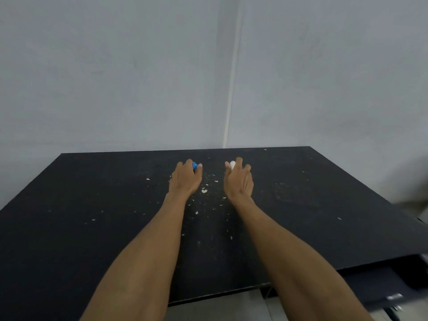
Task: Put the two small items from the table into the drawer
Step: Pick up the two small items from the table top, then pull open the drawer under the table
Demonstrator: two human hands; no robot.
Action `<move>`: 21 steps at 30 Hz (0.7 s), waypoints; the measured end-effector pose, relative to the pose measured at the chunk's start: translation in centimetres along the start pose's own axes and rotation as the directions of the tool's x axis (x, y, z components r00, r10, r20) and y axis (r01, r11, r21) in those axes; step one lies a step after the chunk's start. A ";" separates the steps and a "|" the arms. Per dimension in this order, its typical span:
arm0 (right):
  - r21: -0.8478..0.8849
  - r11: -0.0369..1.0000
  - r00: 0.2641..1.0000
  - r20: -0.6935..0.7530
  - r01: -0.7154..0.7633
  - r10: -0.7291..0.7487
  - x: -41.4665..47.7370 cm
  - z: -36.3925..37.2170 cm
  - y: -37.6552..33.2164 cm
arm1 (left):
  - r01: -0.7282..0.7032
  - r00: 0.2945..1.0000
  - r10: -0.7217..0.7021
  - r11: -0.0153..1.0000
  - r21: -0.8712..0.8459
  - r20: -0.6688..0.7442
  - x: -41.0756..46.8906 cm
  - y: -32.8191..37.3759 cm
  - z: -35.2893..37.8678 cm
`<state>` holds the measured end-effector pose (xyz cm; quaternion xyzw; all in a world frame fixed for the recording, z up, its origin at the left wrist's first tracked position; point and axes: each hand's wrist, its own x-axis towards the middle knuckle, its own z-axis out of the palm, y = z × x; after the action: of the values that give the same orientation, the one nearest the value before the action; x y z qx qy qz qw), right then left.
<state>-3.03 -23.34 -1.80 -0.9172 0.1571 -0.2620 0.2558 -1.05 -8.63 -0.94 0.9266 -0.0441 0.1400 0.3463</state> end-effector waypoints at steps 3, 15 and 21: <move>-0.066 0.998 0.998 -0.057 0.017 -0.020 0.1 -1.8 2.4 | -0.071 0.997 0.070 0.994 -0.078 -0.010 -0.4 2.4 2.3; -0.305 0.946 0.975 -0.220 -0.110 0.042 -1.3 -12.8 15.6 | -0.275 0.956 0.283 0.957 -0.096 0.080 -6.2 13.9 11.2; -0.398 0.898 0.968 -0.232 -0.186 0.097 -3.8 -18.5 22.4 | -0.333 0.924 0.352 0.932 -0.140 0.147 -10.4 19.1 14.3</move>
<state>-19.95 -47.31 -2.10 -0.9044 0.3015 -0.2967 0.0553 -11.17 -32.61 -2.28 0.8921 -0.2428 0.1162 0.3629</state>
